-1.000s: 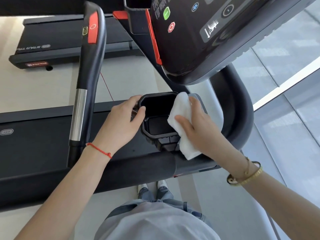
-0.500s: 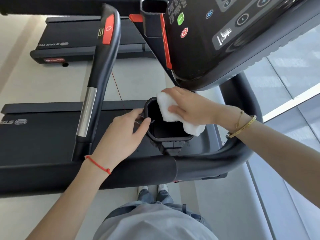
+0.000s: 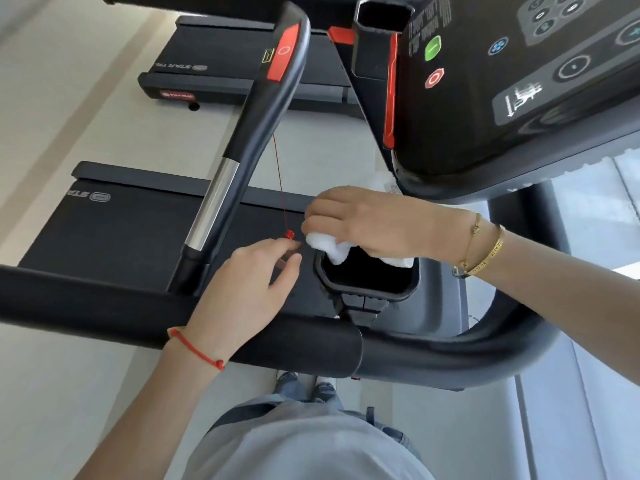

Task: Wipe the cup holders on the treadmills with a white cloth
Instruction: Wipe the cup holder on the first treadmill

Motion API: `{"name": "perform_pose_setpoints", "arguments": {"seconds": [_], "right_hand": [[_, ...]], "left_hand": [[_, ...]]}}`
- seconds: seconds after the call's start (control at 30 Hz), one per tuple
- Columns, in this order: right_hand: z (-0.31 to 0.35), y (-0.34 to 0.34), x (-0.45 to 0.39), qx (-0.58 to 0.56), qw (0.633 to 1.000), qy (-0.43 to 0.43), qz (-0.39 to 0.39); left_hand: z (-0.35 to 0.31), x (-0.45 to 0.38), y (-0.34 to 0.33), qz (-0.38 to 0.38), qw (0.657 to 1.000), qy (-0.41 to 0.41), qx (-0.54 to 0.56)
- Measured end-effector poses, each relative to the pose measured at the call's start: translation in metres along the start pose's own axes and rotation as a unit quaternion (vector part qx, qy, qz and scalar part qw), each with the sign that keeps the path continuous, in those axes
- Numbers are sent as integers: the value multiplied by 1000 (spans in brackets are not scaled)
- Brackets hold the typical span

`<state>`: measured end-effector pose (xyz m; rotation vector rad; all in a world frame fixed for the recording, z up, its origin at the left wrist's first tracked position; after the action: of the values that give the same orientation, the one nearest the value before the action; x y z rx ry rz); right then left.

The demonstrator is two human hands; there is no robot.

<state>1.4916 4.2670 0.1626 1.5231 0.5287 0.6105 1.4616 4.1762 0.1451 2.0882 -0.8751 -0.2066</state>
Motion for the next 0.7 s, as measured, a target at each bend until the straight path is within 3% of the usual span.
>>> {"name": "perform_pose_setpoints", "arguments": {"seconds": [0.13,0.23,0.37,0.5,0.7], "right_hand": [[35,2,-1,-34,996,65,-43],[27,0,4,-59,995,58,-47],[-10,-4,15,-75,994,-64,-44],[-40,-12,34,-80,969,-233,-15],[-41,-8,56,-2,935,-354,-16]], "left_hand": [[1,0,-2,-12,1000,6,-15],[1,1,-3,-14,1000,3,-22],[-2,0,0,-25,1000,1,10],[-12,1,-4,-25,998,10,52],[-22,-4,-14,-7,999,-2,46]]}}
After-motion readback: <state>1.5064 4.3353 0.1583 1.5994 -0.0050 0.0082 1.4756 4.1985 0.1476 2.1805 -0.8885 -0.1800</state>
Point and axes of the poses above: each hand's wrist, its own x-axis away from the middle knuckle, its own y-axis out of the back of the hand, z = x × y, the point moved 10 cm from there along -x, towards the middle knuckle, and after that the axes turned 11 degrees about y, right-handed, at the moved point
